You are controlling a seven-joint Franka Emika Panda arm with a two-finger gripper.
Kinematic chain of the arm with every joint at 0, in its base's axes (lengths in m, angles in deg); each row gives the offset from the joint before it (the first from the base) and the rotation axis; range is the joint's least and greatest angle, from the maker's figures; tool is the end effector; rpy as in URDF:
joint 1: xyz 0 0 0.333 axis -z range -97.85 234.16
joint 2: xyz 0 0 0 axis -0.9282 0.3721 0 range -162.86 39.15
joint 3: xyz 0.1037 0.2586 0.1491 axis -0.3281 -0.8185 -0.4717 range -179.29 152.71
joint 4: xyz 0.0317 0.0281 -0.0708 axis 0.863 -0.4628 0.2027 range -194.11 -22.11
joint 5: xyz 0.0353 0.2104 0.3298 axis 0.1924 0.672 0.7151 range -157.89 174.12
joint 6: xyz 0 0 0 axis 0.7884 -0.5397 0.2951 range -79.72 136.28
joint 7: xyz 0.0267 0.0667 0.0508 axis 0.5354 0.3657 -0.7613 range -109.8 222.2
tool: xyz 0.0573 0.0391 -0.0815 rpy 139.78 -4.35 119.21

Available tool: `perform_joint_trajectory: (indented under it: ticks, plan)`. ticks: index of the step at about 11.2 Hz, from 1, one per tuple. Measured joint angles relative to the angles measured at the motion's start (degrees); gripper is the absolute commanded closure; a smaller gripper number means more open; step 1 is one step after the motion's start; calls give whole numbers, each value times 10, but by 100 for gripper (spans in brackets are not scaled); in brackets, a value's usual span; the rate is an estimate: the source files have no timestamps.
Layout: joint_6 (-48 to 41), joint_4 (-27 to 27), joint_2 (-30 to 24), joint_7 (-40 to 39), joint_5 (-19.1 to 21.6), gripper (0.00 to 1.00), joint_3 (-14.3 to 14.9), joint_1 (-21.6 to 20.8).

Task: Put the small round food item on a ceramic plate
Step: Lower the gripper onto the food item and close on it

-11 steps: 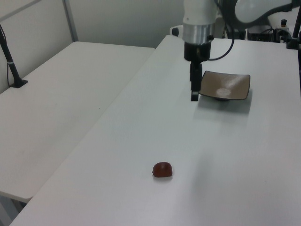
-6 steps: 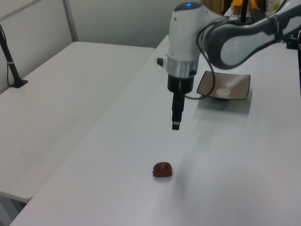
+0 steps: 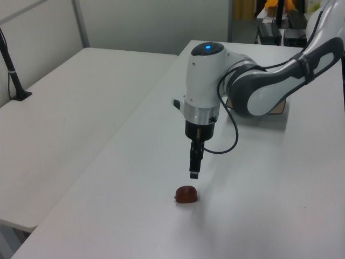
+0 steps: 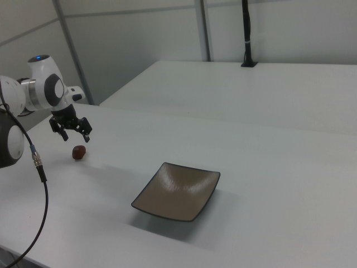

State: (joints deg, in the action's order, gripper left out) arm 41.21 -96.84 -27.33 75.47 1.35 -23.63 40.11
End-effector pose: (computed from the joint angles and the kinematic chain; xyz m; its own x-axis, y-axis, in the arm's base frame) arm 0.5940 0.4279 0.3798 0.9337 0.3370 0.1212 0.3433 -0.9386 -0.0350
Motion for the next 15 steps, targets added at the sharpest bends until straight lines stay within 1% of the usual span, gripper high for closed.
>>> perform_joint_trajectory:
  ticks: [7, 12, 15]
  plan:
    - [80, 7, 56, 0, -6, 1, 0, -9]
    - [102, 7, 70, 0, -7, 39, 0, -10]
    - [102, 7, 70, 0, -7, 68, 0, -10]
